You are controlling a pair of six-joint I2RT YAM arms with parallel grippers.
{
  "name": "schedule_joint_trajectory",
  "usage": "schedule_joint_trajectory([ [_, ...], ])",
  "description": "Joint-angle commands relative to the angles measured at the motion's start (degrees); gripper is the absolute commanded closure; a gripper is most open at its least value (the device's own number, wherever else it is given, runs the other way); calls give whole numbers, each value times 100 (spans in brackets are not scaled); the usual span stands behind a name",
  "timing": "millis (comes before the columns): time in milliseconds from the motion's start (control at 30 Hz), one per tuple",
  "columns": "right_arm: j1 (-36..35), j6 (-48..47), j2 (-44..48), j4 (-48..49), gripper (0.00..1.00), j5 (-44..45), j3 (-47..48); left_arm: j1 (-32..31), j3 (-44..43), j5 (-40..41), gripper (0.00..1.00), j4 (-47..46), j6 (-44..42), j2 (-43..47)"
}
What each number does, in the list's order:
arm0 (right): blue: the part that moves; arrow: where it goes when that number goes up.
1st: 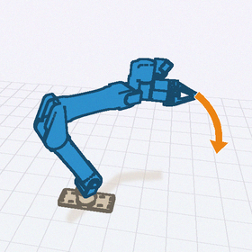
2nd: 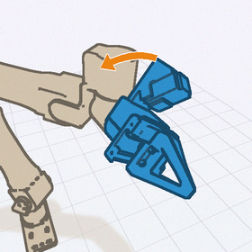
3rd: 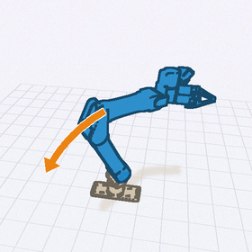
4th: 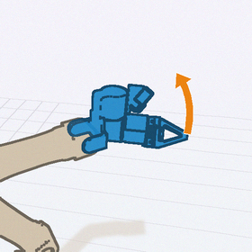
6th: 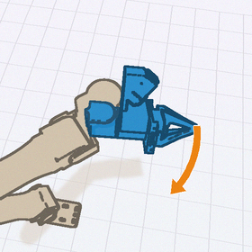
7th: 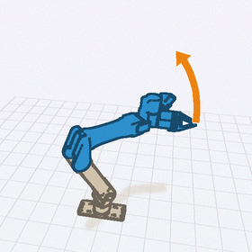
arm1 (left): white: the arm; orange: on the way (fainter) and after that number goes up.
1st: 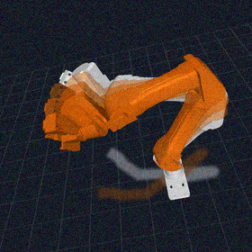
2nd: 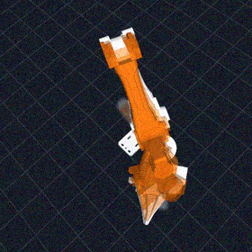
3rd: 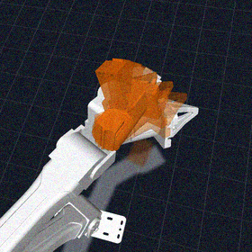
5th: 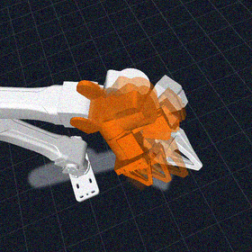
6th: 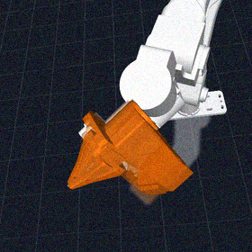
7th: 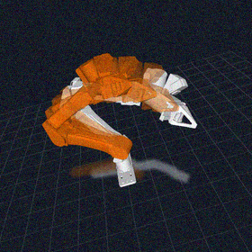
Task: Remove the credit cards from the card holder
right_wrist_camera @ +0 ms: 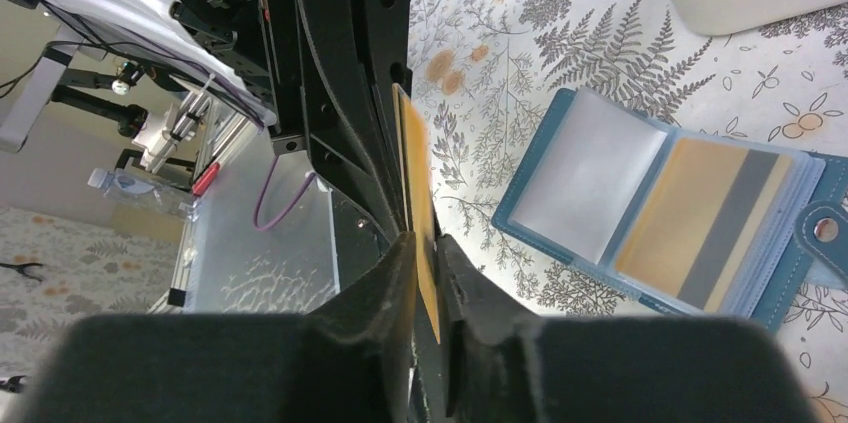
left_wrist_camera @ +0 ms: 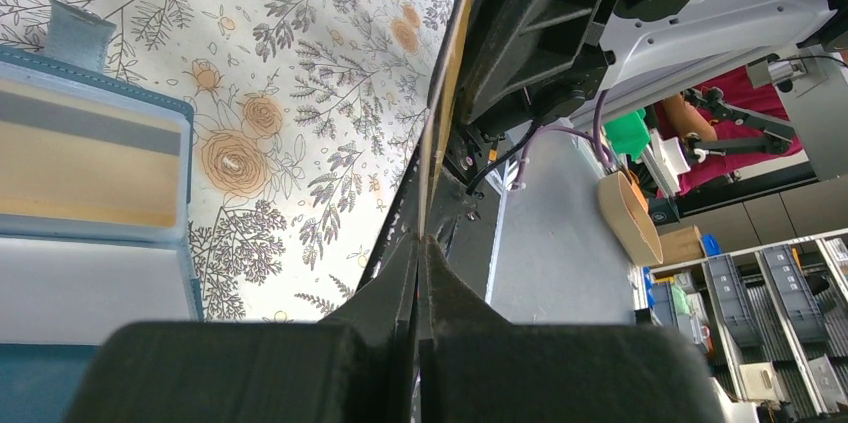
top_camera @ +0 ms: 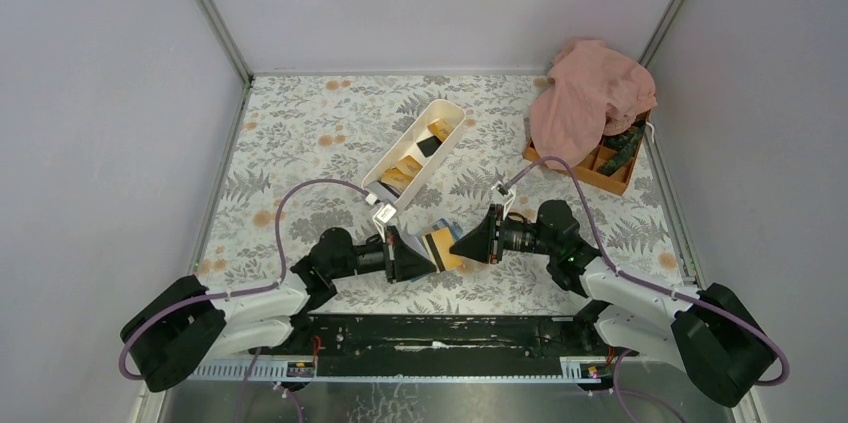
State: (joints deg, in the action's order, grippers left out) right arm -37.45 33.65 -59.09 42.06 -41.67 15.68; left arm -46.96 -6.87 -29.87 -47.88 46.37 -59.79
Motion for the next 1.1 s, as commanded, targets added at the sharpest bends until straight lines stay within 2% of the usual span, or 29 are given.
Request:
schedule_joint_trajectory([
  [0,11,2,51,270,88,-226,57,-59,-191,-88,100,-497,-58,-30],
  [67,10,-88,93,117,99,-162,75,-67,-171,65,100,-399,-50,60],
  [133,10,-185,120,-39,100,-108,126,-68,-157,146,95,-275,-86,140],
  [200,10,-287,164,-279,100,99,212,-68,-154,244,73,-93,-127,252],
  [267,18,-638,203,-927,100,404,477,-69,-160,363,50,166,-222,418],
  [333,18,-1045,177,-1557,100,680,898,-68,-143,555,30,577,-374,660],
  [367,18,-1241,120,-1851,100,808,1138,-72,-121,660,25,786,-456,773],
  [500,19,-2021,-493,-3217,100,1431,2445,-68,38,1027,24,1414,-649,1105],
  [667,19,-2919,-1919,-5009,100,2409,4608,-76,235,1707,24,2141,-520,1594],
  [733,13,-3172,-2446,-5588,100,2545,5403,-74,371,2088,22,2366,-382,2007],
  [833,11,-3404,-3090,-5975,100,2719,6292,-77,497,2873,20,2983,-169,2862],
  [1000,-110,-3660,-4040,-6427,100,3046,7323,-78,130,4747,19,4838,57,4257],
  [1067,-241,-3720,-4342,-6448,100,3144,7567,-78,-30,5443,11,5388,225,4413],
])
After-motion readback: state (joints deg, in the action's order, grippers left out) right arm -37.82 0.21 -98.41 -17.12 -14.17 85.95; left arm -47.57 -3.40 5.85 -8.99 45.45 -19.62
